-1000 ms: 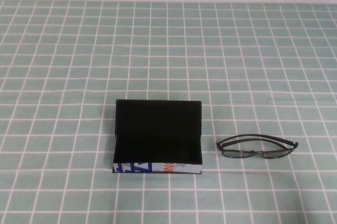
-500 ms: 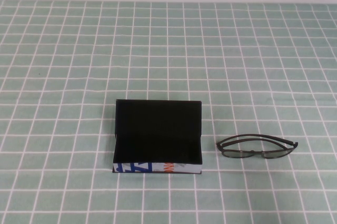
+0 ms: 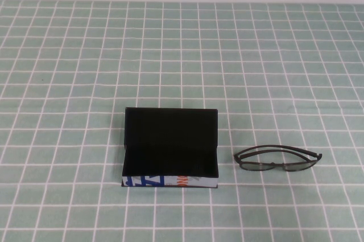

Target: Return glasses to glasses case

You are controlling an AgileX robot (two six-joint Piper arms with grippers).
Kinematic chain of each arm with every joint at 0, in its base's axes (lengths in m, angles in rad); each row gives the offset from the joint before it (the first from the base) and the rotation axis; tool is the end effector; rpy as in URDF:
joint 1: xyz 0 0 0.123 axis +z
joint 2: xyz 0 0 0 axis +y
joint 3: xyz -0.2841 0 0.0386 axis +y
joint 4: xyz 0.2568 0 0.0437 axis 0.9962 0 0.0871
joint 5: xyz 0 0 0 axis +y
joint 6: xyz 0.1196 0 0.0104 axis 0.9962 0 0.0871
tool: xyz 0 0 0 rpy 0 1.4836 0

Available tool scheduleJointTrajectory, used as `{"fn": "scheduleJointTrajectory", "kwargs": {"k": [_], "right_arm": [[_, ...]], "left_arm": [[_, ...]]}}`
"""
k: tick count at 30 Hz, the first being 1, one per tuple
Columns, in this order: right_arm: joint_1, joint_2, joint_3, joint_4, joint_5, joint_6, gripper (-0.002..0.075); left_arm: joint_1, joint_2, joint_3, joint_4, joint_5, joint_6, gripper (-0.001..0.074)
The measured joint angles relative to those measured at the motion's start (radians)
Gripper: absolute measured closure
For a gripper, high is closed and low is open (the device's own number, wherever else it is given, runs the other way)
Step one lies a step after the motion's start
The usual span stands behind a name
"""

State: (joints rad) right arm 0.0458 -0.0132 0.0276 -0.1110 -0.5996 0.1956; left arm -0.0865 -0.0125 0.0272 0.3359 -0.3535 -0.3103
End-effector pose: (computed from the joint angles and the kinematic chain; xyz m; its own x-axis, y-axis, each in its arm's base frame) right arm 0.0664 0.0105 0.2722 0.6068 0.1314 -0.7839 -0.1584 0.9864 0.0427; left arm 0.0809 -0.0207 0.2452 0.3962 -0.0281 -0.9177 0.1877 0.9809 0.0510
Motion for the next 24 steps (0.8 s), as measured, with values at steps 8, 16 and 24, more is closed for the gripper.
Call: {"fn": "scheduleJointTrajectory", "kwargs": {"k": [8,16,24], "right_arm": [[0.0,0.0,-0.009,0.0,-0.203,0.024,0.0737],[0.0,0.0,-0.297,0.014,0.032,0.145,0.0737],[0.0,0.107,-0.685,0.037,0.486,0.145,0.0737]], "left_arm": [[0.0,0.0,0.0,0.0,0.003,-0.008,0.0737],[0.0,0.0,0.0,0.0,0.052,-0.011,0.0737],[0.0,0.0,0.0,0.002,0.065,-0.011,0.0737]]}}
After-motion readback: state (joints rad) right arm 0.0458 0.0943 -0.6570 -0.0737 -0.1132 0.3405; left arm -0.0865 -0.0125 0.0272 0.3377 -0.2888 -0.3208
